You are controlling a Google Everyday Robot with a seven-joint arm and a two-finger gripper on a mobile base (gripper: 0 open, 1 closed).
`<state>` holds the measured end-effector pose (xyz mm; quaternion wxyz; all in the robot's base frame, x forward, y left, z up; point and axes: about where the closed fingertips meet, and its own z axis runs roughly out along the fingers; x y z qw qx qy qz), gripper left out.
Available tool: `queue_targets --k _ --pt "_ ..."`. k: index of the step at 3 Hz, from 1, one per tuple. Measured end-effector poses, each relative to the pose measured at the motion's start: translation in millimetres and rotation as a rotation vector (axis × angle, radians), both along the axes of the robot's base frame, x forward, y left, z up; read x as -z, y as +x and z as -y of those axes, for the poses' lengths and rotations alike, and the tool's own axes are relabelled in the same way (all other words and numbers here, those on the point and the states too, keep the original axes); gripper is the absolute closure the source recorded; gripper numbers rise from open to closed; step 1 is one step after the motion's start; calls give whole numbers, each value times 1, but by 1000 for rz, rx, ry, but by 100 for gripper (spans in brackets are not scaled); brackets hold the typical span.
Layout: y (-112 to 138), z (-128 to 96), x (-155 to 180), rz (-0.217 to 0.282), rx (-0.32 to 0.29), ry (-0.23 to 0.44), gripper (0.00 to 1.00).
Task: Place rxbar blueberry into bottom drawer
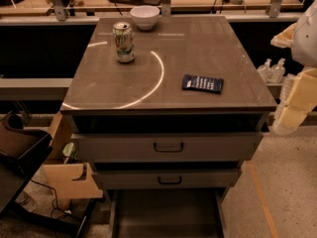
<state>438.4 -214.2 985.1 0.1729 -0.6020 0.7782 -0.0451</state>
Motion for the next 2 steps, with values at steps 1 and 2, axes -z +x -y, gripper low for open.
queue_targets --k 1,2 --pt "0 0 0 0 0 0 0" --pt "23 -3 -1 46 -7 80 0"
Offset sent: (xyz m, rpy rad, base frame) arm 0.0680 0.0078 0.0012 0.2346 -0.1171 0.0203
